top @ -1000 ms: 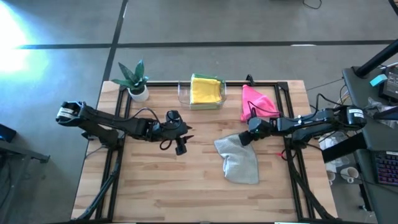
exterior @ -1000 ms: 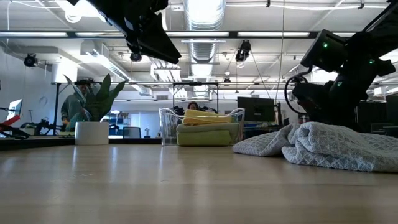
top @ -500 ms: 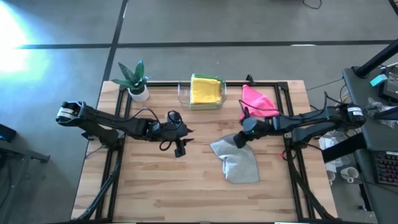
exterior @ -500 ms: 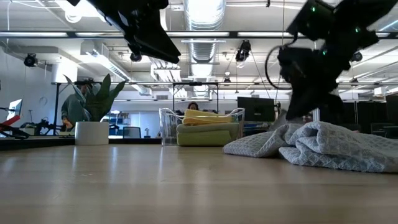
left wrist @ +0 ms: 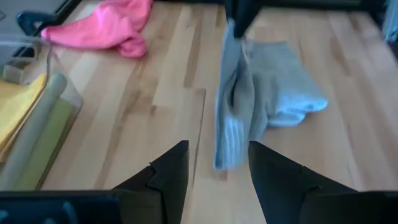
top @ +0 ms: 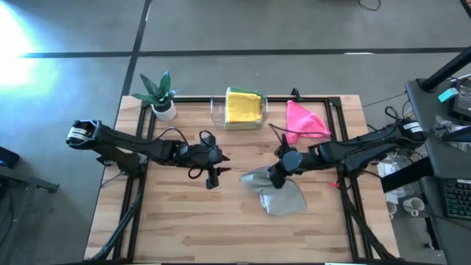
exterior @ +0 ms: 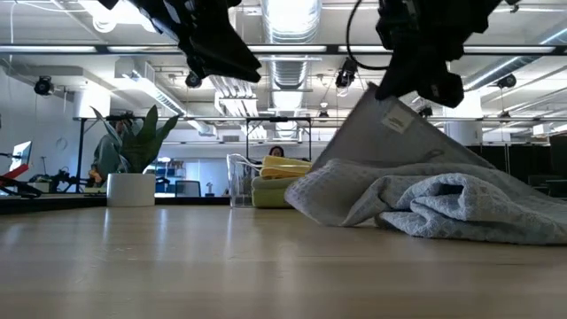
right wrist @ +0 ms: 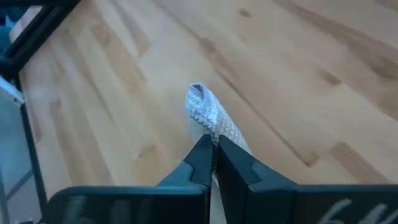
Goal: Fold microfiber towels
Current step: Fold the gray microfiber cloth
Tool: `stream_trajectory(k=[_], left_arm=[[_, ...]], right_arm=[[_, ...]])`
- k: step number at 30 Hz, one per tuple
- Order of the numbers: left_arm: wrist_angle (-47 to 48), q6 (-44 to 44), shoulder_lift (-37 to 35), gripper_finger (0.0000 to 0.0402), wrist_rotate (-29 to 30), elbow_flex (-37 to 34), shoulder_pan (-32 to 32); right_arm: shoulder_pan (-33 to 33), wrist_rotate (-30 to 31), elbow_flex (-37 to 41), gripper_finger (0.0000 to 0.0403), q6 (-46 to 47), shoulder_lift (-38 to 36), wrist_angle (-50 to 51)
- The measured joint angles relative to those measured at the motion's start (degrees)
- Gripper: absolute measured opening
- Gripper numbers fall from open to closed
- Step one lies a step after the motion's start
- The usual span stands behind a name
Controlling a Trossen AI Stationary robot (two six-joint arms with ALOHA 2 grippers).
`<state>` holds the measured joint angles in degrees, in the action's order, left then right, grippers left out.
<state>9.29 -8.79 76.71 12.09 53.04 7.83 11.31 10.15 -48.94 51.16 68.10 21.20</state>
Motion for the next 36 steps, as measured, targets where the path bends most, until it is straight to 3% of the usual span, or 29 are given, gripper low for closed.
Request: stream_trajectory(k=[6,12,19,36], left_arm=[[-4.68,-0.02,0.00,0.0151,-2.61,0.02,0.01],[-4.82,-4.35,0.02,0.0151,-7.29,0.03,0.03],[-4.83,-4.40,2.23,0.0151,-8.91,0.07,0.30],[-9.58,-6.21,4.48,0.0151,-10.96,0.04,2.78]], right_arm=[[3.06,0.01,-8.37,0.0008,-3.36,9.32,0.80],[3.85,0.40,-20.53,0.0008,-6.31,18.80,9.10],[3.96,0.47,-32.04,0.0008,-11.68,24.00,14.28],[3.94,1.99,-35.07,0.0008,-9.77,24.25,17.10]])
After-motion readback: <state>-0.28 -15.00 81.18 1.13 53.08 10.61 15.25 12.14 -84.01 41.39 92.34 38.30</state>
